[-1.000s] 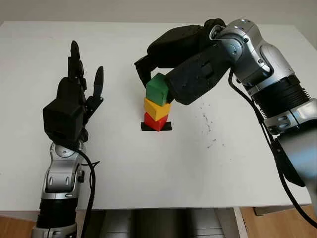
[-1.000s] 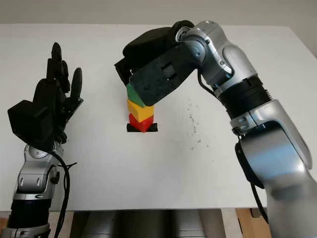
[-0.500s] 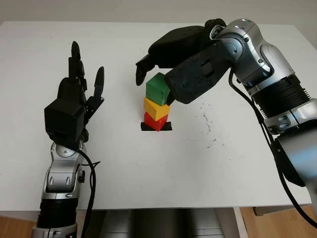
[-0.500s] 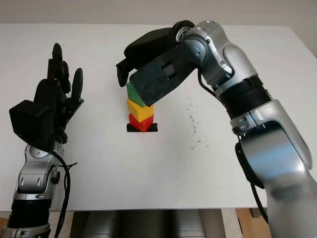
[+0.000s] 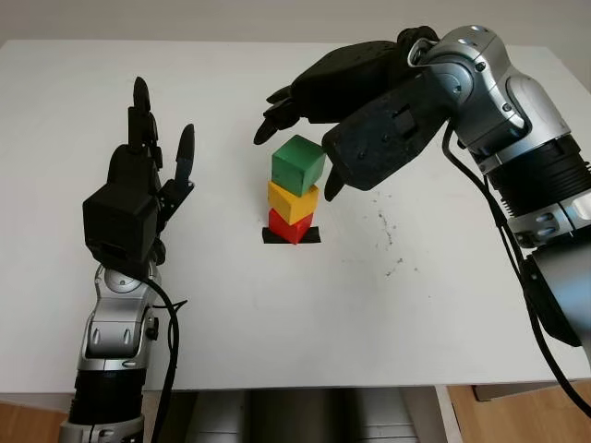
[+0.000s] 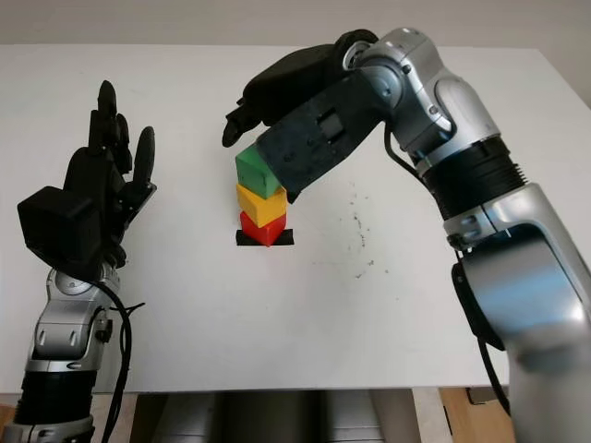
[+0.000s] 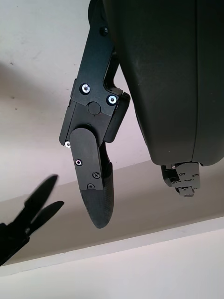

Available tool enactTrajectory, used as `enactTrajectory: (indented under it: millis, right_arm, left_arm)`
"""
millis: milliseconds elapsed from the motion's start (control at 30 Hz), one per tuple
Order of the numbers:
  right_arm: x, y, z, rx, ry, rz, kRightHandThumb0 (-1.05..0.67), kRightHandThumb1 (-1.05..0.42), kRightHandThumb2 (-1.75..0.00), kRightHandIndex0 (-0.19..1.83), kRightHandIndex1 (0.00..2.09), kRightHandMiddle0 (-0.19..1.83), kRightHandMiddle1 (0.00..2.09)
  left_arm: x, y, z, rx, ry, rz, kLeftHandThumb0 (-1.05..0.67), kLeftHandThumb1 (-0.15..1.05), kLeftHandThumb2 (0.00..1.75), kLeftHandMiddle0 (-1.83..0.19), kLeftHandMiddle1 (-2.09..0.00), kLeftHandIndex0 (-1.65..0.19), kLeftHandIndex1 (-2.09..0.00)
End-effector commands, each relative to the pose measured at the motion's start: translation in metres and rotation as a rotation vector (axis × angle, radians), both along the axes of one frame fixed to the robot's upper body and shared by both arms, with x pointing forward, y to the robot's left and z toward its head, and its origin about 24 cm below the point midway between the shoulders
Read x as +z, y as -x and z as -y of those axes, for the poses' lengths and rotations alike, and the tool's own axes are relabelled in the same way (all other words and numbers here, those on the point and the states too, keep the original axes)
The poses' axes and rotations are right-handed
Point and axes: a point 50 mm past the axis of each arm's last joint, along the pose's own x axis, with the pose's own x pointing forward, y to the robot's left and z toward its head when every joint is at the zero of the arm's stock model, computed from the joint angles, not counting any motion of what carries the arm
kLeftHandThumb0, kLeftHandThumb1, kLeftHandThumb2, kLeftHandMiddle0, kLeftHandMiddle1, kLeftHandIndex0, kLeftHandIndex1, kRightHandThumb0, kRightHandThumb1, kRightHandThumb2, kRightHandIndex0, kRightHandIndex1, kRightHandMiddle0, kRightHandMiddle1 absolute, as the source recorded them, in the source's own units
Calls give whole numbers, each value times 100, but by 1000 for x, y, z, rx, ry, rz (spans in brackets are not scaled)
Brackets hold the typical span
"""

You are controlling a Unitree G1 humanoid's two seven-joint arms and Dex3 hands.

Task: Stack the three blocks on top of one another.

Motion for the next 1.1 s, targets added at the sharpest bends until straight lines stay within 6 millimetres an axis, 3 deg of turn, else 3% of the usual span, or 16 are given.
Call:
enactTrajectory:
  millis: [0,100,267,400,700,833,1067]
  right_arm:
    - [21,2,12,-30,-108,-13,-98,-89,-7,-18,0,-17,3]
    - [23,-1,28,-57,-246,-38,-101,-101,-9,-19,0,-19,0]
    - [10,-7,56,-135,-473,33,-94,-105,-63,-19,0,-19,0]
    - [-22,-16,81,-228,-781,-51,-92,-105,-71,-19,0,-19,0]
    - [-92,-13,103,-445,-1160,-234,-86,-105,-74,-19,0,-19,0]
    - [-116,-9,102,-499,-1344,-324,-84,-105,-74,-19,0,-19,0]
    - [-147,-3,93,-563,-1518,-369,-85,-105,-77,-19,0,-19,0]
  left_arm:
    - [3,-1,0,-6,1,9,-73,105,55,12,-5,13,-5]
    - [3,-1,-2,-5,15,5,-72,105,54,12,-5,13,-5]
    - [1,1,-5,-4,2,-4,-73,105,55,13,-5,13,-5]
    - [0,2,-9,-5,10,-8,-75,105,55,15,-4,15,-4]
    - [-9,7,-14,4,24,-11,-74,105,53,17,-5,17,-4]
    - [-14,11,-14,13,-60,-11,-77,105,58,17,-5,16,-5]
    - [-23,17,-9,7,-20,-26,-75,105,57,16,-5,15,-5]
